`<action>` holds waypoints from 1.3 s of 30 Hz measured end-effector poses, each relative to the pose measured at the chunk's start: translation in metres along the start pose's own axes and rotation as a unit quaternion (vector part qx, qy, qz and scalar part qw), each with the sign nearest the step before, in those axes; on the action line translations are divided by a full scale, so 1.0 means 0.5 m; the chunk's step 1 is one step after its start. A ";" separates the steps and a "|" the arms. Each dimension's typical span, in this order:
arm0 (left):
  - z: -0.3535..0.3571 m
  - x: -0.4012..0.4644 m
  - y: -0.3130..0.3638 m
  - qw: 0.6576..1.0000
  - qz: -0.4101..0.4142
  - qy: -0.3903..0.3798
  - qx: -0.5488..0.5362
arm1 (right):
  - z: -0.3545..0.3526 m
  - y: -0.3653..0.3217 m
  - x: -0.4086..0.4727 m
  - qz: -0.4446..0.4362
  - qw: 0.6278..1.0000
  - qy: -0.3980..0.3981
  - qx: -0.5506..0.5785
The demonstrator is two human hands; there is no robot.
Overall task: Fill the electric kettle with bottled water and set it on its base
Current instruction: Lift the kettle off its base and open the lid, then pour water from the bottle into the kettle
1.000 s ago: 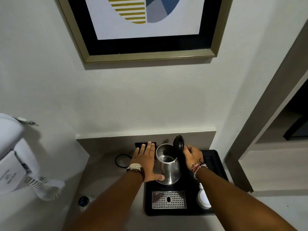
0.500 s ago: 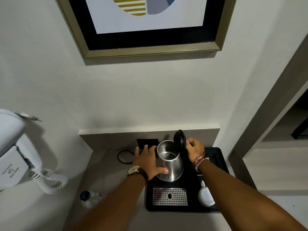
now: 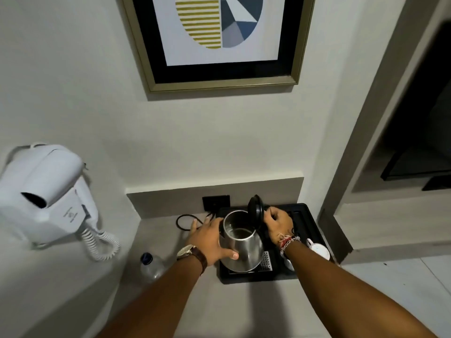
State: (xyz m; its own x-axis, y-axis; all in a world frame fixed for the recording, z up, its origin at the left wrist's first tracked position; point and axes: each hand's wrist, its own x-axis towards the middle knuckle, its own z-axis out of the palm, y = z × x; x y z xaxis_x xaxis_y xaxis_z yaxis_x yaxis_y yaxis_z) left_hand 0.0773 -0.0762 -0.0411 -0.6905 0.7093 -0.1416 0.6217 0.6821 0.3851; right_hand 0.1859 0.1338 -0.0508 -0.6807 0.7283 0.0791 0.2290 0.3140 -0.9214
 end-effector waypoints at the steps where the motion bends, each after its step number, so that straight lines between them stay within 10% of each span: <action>1: -0.001 -0.033 -0.008 1.000 0.002 -0.004 -0.006 | 0.005 -0.001 -0.036 0.001 1.000 0.004 -0.002; 14: 0.071 -0.297 -0.115 0.996 0.001 -0.071 -0.061 | 0.085 0.039 -0.370 0.040 0.997 0.043 0.051; 30: 0.154 -0.283 -0.156 0.991 -0.060 -0.054 -0.102 | 0.127 0.099 -0.370 0.073 0.993 -0.015 0.091; 39: 0.150 -0.292 -0.158 0.995 -0.035 -0.065 -0.063 | 0.098 0.151 -0.414 -0.047 0.994 -0.060 -0.081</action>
State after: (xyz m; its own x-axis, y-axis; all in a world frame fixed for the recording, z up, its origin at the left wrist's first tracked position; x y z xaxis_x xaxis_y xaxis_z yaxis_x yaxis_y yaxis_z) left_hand 0.1567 -0.2207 -0.1191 -0.6707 0.6843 -0.2862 0.5170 0.7079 0.4812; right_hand 0.3103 -0.0232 -0.1553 -0.7799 0.6167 0.1070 0.2625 0.4775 -0.8385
